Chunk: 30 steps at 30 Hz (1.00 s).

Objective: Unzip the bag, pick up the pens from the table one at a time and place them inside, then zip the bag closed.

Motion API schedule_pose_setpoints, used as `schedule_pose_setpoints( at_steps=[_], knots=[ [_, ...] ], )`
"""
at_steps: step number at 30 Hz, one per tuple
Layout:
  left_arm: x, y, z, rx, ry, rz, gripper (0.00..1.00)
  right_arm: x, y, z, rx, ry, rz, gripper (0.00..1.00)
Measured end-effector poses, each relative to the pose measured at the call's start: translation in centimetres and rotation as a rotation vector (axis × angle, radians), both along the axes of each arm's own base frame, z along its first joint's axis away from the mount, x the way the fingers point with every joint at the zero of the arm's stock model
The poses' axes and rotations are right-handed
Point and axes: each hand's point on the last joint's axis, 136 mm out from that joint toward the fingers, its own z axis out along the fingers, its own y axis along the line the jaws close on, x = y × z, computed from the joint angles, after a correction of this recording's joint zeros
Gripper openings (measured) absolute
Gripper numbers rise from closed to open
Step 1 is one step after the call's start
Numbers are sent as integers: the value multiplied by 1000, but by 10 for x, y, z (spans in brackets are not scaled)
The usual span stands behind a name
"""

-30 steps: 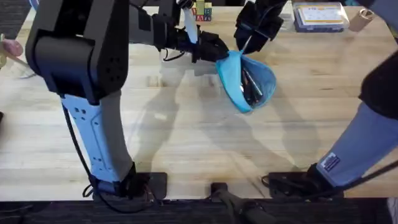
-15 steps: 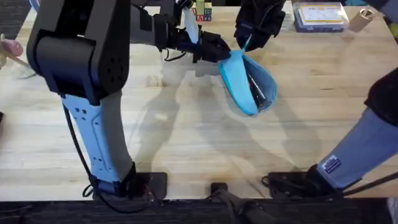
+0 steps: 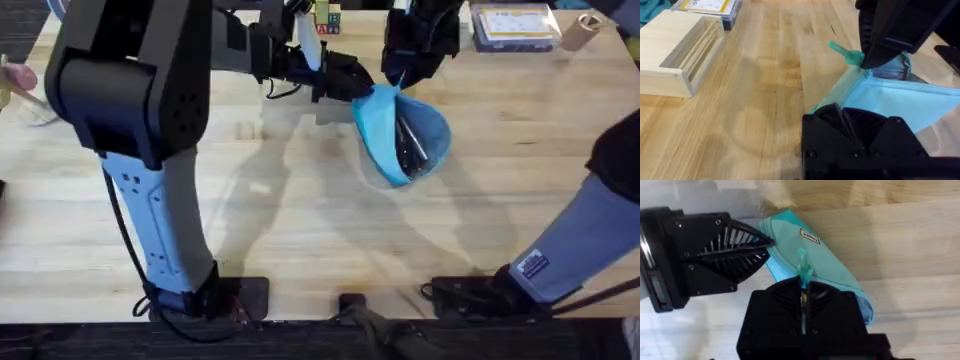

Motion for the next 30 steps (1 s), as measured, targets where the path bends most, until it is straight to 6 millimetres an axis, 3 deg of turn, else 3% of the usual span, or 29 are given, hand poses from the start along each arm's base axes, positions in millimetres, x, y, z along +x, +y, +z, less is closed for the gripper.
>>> schedule_pose_setpoints(
  at_steps=[14,22,30],
  knots=[
    [-5,-4,0,-4,12,-17,42,-20,1,-2,-65,65,148,35],
    [-5,-4,-1,1,14,-13,42,-33,-1,-14,-89,90,162,35],
    [-3,-3,-1,5,12,-6,42,-78,-20,-7,-66,45,139,36]
  ],
)
